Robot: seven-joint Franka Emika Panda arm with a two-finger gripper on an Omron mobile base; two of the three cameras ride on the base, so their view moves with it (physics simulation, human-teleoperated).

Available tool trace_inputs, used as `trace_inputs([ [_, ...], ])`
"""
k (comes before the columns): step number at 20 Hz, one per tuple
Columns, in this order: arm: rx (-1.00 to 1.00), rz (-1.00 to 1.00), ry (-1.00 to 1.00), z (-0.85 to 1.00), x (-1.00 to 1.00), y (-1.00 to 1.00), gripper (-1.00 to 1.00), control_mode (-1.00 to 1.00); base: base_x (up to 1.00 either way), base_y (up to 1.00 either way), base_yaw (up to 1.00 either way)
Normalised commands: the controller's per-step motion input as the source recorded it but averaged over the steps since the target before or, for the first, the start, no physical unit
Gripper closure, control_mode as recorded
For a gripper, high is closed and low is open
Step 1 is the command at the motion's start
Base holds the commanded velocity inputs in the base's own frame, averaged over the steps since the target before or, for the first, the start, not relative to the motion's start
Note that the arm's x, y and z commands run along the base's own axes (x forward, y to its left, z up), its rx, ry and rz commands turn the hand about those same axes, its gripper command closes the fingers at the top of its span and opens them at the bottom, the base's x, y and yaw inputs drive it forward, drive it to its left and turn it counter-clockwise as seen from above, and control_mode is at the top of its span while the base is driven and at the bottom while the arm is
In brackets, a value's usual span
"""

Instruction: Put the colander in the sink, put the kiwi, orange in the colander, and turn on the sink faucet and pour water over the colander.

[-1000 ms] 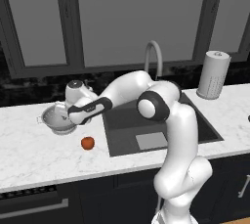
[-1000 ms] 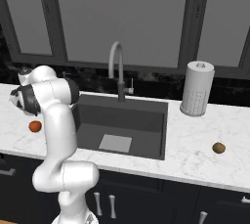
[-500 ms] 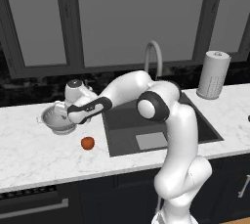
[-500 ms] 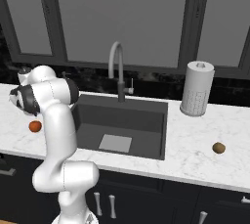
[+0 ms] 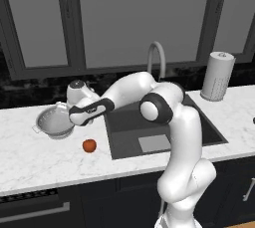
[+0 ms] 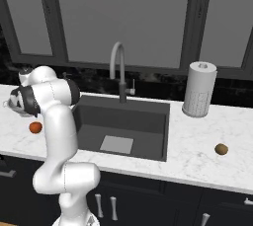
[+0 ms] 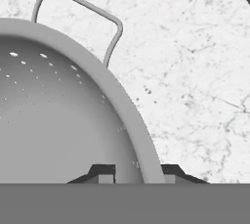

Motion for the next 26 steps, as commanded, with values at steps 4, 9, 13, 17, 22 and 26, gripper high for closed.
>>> trace_inputs([
  [4,0.0,0.0,0.0,0.0,-0.03,0.0,1.0,-1.0,0.0,0.0,0.0],
  [9,0.03,-0.01,-0.02,0.1,-0.2,-0.09,1.0,-1.0,0.0,0.0,0.0],
  [13,0.13,-0.08,-0.01,0.41,-0.11,-0.57,1.0,-1.0,0.0,0.0,0.0],
  [17,0.12,-0.12,-0.06,0.44,-0.23,-0.74,1.0,-1.0,0.0,0.0,0.0],
  [22,0.11,-0.22,-0.05,0.22,-0.35,-0.8,1.0,-1.0,0.0,0.0,0.0],
  [26,0.06,-0.36,-0.05,0.13,-0.73,-0.78,1.0,-1.0,0.0,0.0,0.0],
])
